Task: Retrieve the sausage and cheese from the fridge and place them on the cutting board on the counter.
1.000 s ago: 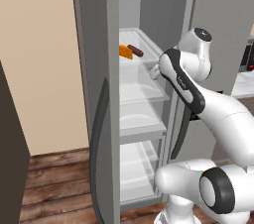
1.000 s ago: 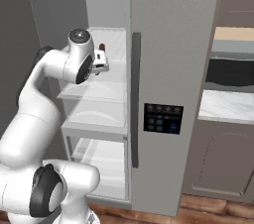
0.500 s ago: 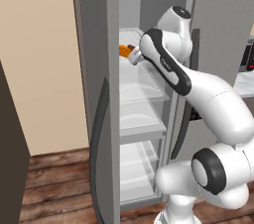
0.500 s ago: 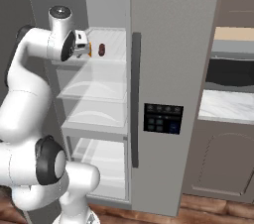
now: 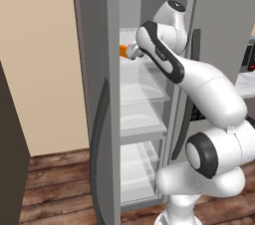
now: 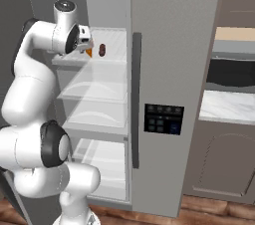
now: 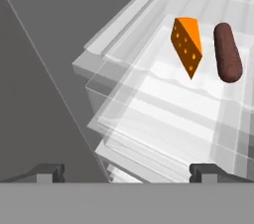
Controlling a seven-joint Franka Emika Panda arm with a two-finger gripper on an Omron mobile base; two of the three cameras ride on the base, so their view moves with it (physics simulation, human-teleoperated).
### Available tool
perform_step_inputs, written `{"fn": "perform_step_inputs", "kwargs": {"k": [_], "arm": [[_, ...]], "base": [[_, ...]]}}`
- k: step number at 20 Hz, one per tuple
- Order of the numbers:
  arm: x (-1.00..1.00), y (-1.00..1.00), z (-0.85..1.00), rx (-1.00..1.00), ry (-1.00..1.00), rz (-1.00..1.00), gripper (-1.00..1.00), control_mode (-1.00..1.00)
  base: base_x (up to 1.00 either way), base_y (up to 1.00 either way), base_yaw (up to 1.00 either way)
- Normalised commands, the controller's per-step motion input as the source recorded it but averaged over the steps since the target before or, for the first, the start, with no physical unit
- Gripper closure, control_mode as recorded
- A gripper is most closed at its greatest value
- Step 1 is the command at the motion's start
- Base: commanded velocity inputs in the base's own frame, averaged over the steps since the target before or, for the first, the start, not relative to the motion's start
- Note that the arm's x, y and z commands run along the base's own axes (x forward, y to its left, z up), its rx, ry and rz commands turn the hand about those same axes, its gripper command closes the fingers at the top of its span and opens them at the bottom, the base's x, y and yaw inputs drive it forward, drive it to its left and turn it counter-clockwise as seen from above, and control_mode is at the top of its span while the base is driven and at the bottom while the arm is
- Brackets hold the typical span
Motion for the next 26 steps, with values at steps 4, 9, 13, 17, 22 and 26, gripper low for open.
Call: {"fn": "perform_step_inputs", "kwargs": {"k": [4,9,13,17,22,26], "arm": [[0.23,0.00,0.00,0.00,-0.01,0.01,-1.00,-1.00],[0.51,0.02,-0.02,0.00,0.00,0.00,-1.00,-1.00],[0.40,0.01,-0.14,0.00,0.00,0.00,-1.00,-1.00],[0.41,0.00,-0.11,0.00,0.00,0.00,-1.00,-1.00],[0.27,0.02,-0.04,0.00,0.00,0.00,-1.00,-1.00],[0.43,0.15,0.00,0.00,0.00,0.00,-1.00,-1.00]], "base": [[0.00,0.00,0.00],[0.00,0.00,0.00],[0.00,0.00,0.00],[0.00,0.00,0.00],[0.00,0.00,0.00],[0.00,0.00,0.00]]}}
